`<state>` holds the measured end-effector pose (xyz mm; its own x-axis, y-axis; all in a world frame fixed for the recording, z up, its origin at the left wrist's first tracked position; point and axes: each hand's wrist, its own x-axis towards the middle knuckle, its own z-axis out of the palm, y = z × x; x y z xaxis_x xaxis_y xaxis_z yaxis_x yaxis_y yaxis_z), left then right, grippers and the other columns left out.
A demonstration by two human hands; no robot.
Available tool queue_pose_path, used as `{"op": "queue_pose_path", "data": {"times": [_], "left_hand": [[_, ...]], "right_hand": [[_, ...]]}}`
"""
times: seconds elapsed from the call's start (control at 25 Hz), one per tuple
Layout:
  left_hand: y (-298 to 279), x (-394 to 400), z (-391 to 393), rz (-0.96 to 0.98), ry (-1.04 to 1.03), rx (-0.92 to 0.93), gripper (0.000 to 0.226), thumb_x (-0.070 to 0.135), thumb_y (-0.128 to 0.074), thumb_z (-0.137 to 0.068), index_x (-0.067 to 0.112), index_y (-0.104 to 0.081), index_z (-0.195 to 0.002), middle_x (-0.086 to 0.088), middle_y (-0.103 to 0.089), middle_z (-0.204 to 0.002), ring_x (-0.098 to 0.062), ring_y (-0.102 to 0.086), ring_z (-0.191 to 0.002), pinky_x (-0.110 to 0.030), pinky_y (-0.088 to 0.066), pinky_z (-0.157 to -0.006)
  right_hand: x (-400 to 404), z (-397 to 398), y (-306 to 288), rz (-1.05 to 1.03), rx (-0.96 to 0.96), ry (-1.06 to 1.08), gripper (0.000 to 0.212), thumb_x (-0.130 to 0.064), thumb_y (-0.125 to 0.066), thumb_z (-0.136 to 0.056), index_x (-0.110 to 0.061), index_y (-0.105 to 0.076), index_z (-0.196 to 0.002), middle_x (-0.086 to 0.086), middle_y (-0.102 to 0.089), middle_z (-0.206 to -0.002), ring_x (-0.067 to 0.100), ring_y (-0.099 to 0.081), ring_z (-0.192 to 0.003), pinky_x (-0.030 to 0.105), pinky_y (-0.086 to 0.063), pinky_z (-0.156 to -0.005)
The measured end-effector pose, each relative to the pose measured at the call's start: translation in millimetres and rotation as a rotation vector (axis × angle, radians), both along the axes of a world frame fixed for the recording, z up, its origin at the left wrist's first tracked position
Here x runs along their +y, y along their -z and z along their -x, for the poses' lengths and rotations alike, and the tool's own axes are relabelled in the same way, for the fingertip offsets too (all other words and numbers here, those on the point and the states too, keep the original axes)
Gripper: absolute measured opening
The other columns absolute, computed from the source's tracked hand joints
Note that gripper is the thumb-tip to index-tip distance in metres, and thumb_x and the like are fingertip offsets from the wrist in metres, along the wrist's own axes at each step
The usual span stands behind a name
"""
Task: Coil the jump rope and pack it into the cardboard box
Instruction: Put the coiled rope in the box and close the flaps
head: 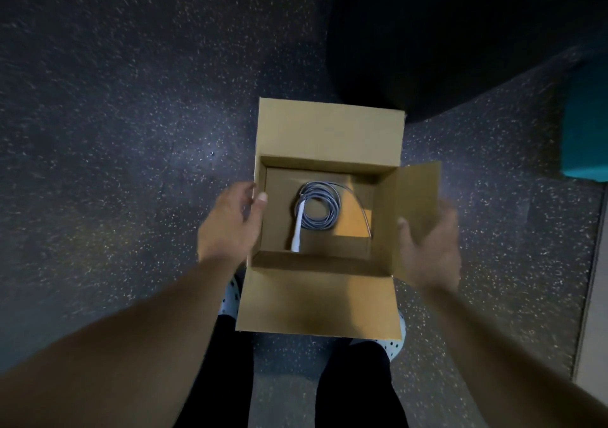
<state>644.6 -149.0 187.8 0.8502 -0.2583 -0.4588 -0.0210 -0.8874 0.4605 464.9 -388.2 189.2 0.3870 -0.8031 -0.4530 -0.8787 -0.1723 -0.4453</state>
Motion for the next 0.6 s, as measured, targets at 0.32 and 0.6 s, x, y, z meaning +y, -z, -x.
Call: {"op": "queue_pose_path", "data": {"times": [0.32, 0.6], "left_hand": [[61, -42, 2, -0.247, 0.808, 0.015, 0.073, 0.053, -0.044, -0.099, 0.032, -0.012, -0.161, 0.003, 0.003, -0.173, -0.03, 0.004, -0.158, -0.06, -0.01, -0.123], [136, -33, 14, -0.703, 1.053, -0.269, 0.104, 0.069, -0.049, -0.087, 0.025, 0.007, -0.162, -0.014, 0.026, -0.168, -0.045, 0.025, -0.151, -0.073, 0.007, -0.115]], "right_hand": [[40, -31, 68, 0.19, 0.135, -0.751, 0.064, -0.053, -0.037, -0.102, -0.025, -0.024, -0.158, 0.01, -0.023, -0.168, 0.033, -0.023, -0.154, 0.051, -0.024, -0.122], [21, -9, 149, 0.417, 0.431, -1.135, 0.073, -0.042, -0.036, -0.102, -0.014, -0.007, -0.164, 0.018, 0.007, -0.171, 0.035, 0.007, -0.158, 0.052, -0.001, -0.127]]}}
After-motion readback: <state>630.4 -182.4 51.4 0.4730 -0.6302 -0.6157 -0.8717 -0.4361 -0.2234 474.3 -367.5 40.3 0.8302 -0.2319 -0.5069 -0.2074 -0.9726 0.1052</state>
